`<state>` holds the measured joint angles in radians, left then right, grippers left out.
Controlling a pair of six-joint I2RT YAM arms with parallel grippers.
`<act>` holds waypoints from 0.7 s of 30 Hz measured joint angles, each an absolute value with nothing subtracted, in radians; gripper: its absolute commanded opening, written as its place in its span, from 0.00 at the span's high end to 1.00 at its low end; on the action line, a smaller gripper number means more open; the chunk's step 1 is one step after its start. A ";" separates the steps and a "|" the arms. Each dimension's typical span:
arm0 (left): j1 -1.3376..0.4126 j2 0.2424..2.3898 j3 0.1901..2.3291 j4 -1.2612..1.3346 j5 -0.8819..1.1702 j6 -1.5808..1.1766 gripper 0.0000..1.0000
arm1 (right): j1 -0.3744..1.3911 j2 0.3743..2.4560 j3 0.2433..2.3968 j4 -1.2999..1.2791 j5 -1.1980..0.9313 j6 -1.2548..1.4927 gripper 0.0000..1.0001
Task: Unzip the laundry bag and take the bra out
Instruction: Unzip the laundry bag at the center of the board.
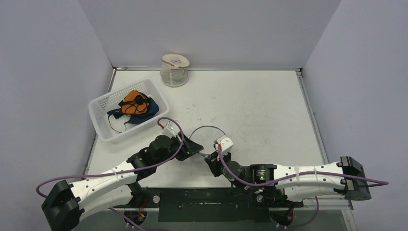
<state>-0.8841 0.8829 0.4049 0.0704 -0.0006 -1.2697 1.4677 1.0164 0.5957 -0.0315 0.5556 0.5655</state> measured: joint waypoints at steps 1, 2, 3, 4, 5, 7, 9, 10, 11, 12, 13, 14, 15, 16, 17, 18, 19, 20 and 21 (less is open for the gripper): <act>-0.884 0.883 0.405 0.070 -0.009 -1.271 0.69 | 1.468 1.016 0.601 -0.038 0.556 0.568 0.95; -0.884 0.882 0.405 0.070 -0.017 -1.271 0.72 | 1.468 1.016 0.605 -0.043 0.556 0.571 0.95; -0.884 0.881 0.405 0.070 -0.025 -1.272 0.75 | 1.468 1.016 0.607 -0.048 0.556 0.574 0.95; -0.884 0.879 0.405 0.070 -0.032 -1.271 0.78 | 1.468 1.016 0.608 -0.056 0.557 0.579 0.95; -0.884 0.877 0.405 0.070 -0.038 -1.272 0.81 | 1.468 1.016 0.608 -0.063 0.558 0.585 0.95; -0.884 0.876 0.405 0.070 -0.046 -1.272 0.85 | 1.468 1.016 0.608 -0.077 0.561 0.592 0.95; -0.884 0.876 0.405 0.070 -0.050 -1.271 0.91 | 1.468 1.016 0.608 -0.089 0.564 0.600 0.95; -0.885 0.876 0.405 0.071 -0.051 -1.271 0.94 | 1.468 1.016 0.608 -0.094 0.567 0.607 0.95; -0.885 0.876 0.405 0.071 -0.052 -1.271 0.98 | 1.468 1.016 0.608 -0.100 0.570 0.612 0.95; -0.885 0.876 0.405 0.071 -0.052 -1.272 1.00 | 1.468 1.014 0.608 -0.107 0.572 0.617 0.95; -0.885 0.876 0.405 0.071 -0.053 -1.272 1.00 | 1.468 1.011 0.608 -0.115 0.573 0.622 0.95; -0.885 0.876 0.405 0.072 -0.053 -1.274 1.00 | 1.468 1.006 0.607 -0.122 0.576 0.627 0.95; -0.885 0.876 0.405 0.073 -0.054 -1.274 1.00 | 1.468 1.002 0.607 -0.128 0.579 0.633 0.95; -0.886 0.876 0.405 0.073 -0.055 -1.275 1.00 | 1.468 0.997 0.606 -0.133 0.580 0.638 0.95; -0.887 0.876 0.405 0.074 -0.056 -1.275 1.00 | 1.468 0.992 0.606 -0.139 0.583 0.642 0.95; -0.888 0.876 0.405 0.076 -0.057 -1.276 1.00 | 1.468 0.987 0.606 -0.145 0.585 0.645 0.95; -0.889 0.876 0.405 0.077 -0.059 -1.276 1.00 | 1.468 0.983 0.606 -0.150 0.588 0.647 0.95; -0.889 0.876 0.405 0.079 -0.060 -1.278 1.00 | 1.468 0.978 0.606 -0.156 0.589 0.650 0.95; -0.889 0.876 0.405 0.080 -0.063 -1.279 1.00 | 1.468 0.974 0.605 -0.160 0.591 0.653 0.95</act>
